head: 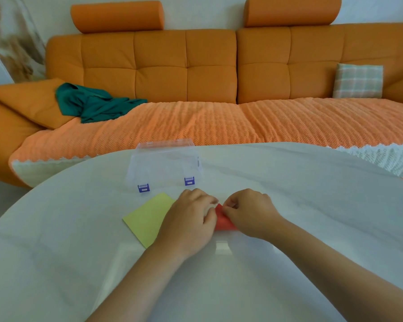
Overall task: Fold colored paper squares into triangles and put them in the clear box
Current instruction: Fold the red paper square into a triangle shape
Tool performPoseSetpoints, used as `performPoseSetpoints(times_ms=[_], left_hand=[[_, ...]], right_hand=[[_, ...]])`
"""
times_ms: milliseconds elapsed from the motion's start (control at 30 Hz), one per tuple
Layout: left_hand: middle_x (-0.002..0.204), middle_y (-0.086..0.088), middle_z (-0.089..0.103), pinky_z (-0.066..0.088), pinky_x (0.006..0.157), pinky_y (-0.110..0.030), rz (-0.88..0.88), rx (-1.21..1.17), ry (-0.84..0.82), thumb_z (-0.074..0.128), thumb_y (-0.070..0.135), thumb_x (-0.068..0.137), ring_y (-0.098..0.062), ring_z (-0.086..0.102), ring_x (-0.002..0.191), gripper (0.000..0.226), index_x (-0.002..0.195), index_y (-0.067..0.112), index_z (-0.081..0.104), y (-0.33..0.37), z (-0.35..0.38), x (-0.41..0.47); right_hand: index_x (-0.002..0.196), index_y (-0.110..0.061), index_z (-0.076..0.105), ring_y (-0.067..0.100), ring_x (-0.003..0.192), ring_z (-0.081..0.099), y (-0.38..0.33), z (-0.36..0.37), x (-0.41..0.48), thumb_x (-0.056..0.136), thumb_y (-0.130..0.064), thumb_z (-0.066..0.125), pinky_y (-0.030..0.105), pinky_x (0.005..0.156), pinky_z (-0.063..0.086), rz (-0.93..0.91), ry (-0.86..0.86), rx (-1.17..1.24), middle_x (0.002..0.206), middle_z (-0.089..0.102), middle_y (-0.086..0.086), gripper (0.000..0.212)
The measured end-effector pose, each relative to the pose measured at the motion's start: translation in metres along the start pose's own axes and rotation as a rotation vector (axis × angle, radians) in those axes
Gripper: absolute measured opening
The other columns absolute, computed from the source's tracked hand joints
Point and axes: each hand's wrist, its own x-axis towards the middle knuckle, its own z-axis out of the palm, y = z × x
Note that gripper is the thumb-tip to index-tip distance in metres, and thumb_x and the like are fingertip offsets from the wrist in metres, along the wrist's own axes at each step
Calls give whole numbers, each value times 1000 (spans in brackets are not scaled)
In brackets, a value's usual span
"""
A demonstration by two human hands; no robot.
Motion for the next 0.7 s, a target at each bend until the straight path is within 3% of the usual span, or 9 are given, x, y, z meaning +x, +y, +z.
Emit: performPoseSetpoints(times_ms=[67, 267, 400, 500, 600, 700], left_hand=[[104, 13, 61, 45, 88, -30, 73, -60, -83, 48, 16, 92, -8, 50, 103, 26, 103, 22, 71, 1, -3, -3], [106, 13, 65, 44, 91, -29, 70, -69, -235, 48, 16, 91, -6, 48, 104, 30, 105, 26, 73, -1, -1, -5], [106, 15, 65, 46, 91, -32, 60, -48, -257, 46, 17, 91, -6, 49, 104, 30, 99, 26, 73, -2, -3, -2], [107, 15, 65, 46, 91, -32, 70, -41, -251, 47, 20, 92, -5, 48, 103, 28, 99, 25, 73, -2, -3, -2], [108, 12, 67, 43, 92, -32, 133, 40, -224, 47, 22, 94, -9, 49, 104, 29, 104, 23, 74, -1, -4, -5], [104, 9, 68, 42, 88, -31, 227, 125, -198, 42, 25, 93, -12, 49, 104, 38, 111, 25, 75, 2, -6, -12]], right_hand=[[79, -26, 74, 13, 83, 63, 1, 2, 1, 94, -37, 50, 33, 93, 38, -10, 18, -35, 78, 72, -8, 31], [87, -29, 72, 12, 84, 62, -1, 7, 1, 95, -42, 43, 35, 89, 35, -131, 149, -290, 83, 72, -9, 33], [110, -38, 66, 12, 92, 60, 1, 5, -2, 94, -54, 49, 33, 82, 32, -271, 267, -372, 100, 67, -12, 28], [106, -40, 72, 12, 89, 58, 6, 0, -3, 96, -52, 48, 32, 79, 34, -362, 181, -414, 98, 63, -11, 28], [91, -36, 74, 14, 84, 57, 6, -3, -2, 96, -57, 45, 33, 79, 35, -319, 77, -418, 91, 62, -8, 36], [90, -34, 76, 14, 85, 58, 5, -3, -1, 94, -56, 51, 32, 78, 35, -281, 55, -349, 91, 63, -8, 33]])
